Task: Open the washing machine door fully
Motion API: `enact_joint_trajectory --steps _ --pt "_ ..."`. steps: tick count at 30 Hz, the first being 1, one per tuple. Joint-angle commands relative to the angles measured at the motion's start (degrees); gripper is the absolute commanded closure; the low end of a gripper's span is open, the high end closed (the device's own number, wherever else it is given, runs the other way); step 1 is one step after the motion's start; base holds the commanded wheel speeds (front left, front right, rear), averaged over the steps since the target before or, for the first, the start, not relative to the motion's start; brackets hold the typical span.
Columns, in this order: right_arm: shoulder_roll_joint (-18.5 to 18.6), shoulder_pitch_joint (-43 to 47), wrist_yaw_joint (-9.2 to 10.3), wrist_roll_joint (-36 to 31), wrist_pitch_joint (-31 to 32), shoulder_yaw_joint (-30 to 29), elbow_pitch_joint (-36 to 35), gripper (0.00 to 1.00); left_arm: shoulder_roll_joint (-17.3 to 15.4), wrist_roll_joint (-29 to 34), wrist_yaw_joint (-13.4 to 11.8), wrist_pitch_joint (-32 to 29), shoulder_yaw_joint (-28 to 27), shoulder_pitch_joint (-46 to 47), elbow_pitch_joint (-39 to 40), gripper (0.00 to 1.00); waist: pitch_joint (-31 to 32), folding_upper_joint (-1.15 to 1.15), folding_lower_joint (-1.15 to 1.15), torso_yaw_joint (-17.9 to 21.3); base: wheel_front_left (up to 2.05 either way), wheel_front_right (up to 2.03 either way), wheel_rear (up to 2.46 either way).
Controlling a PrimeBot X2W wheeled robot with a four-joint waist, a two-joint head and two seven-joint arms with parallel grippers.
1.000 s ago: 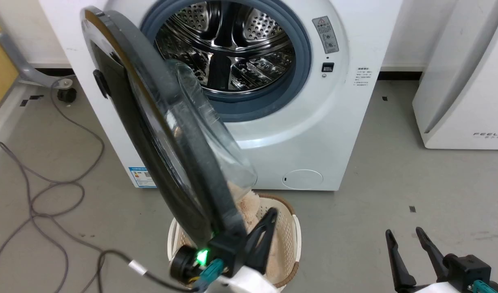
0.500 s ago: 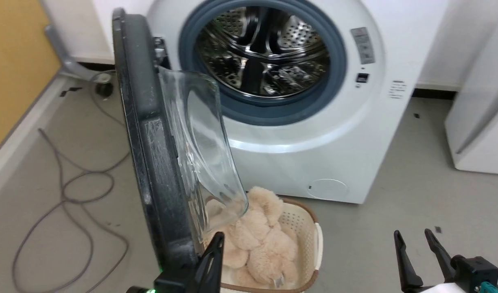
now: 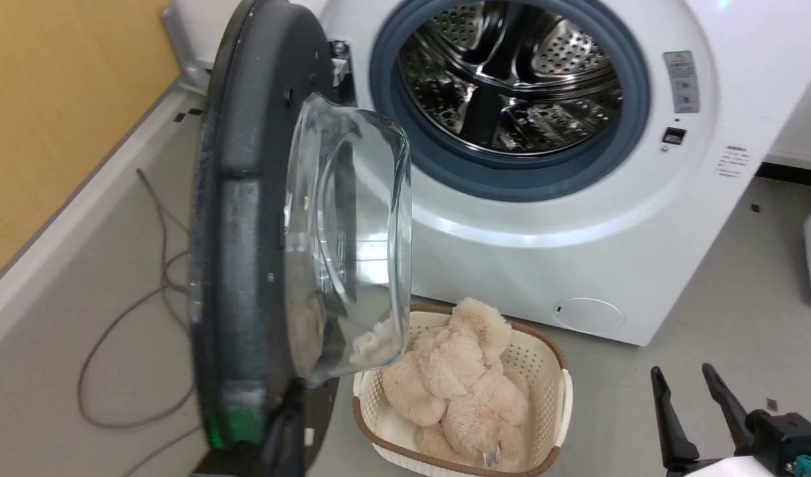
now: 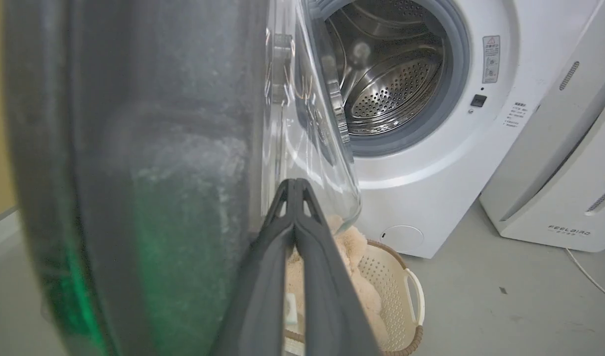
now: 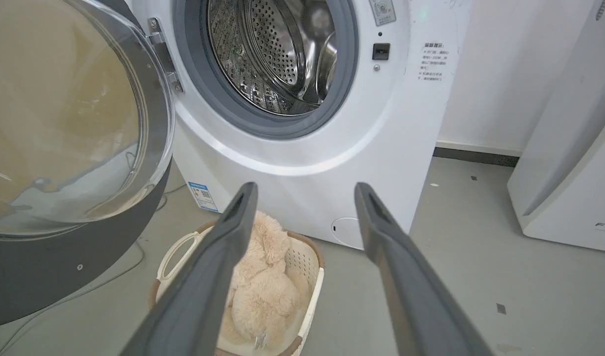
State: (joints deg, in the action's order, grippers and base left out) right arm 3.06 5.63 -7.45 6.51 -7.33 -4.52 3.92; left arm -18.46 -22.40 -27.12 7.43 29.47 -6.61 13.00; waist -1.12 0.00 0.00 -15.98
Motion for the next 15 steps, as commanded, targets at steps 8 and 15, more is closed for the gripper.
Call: enact_joint_trajectory --steps 8,15 --pt "-0.2 0.3 -0.03 -1.7 0.4 -1.3 -2.5 0.00 -2.6 -3.4 -0.6 4.3 -7.4 -1.8 -3.6 1.00 -0.8 0.00 0.00 -1.2 0.00 0.00 0.00" --pt "-0.2 0.0 -0.03 -2.2 0.9 -1.9 -4.5 0.00 -4.6 -7.5 1.3 6.7 -15.9 -0.9 -10.1 1.00 -1.8 0.00 0.00 -0.7 0.00 0.00 0.00"
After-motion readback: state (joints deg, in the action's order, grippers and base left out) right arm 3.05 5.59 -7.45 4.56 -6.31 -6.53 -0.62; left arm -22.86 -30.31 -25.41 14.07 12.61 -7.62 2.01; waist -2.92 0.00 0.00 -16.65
